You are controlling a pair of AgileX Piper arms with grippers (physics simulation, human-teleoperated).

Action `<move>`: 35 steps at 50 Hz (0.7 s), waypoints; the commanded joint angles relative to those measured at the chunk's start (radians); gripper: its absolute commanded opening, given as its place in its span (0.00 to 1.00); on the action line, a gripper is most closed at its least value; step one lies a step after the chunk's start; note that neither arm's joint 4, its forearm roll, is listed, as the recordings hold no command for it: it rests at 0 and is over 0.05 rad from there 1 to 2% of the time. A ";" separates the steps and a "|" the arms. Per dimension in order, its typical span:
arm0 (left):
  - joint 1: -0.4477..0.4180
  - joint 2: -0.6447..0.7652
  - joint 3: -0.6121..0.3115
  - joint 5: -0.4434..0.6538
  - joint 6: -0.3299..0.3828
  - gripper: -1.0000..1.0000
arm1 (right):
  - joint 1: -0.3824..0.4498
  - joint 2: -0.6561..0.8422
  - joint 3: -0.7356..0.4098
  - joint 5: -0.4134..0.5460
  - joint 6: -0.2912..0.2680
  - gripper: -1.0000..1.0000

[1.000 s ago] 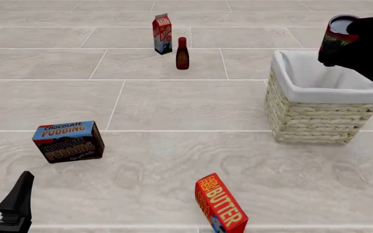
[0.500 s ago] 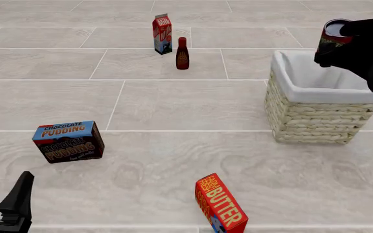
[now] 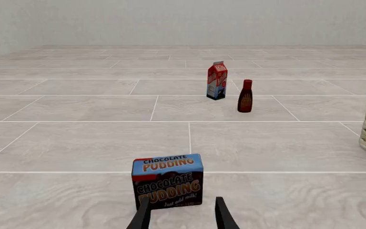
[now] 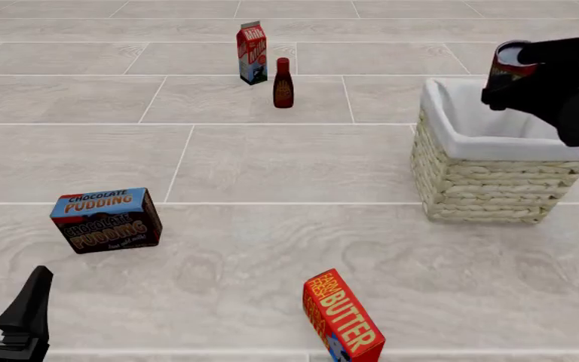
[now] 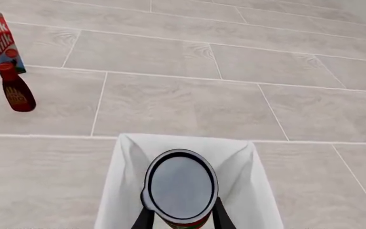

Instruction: Pick the tomato sauce and place it in the basket.

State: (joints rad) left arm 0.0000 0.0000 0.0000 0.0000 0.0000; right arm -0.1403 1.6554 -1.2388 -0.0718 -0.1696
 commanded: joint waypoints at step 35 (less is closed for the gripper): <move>0.000 0.000 0.000 0.000 0.000 1.00 | -0.009 0.069 -0.019 -0.006 0.008 0.00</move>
State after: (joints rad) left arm 0.0000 0.0000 0.0000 0.0000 0.0000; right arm -0.1491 1.7133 -1.2476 -0.0772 -0.1773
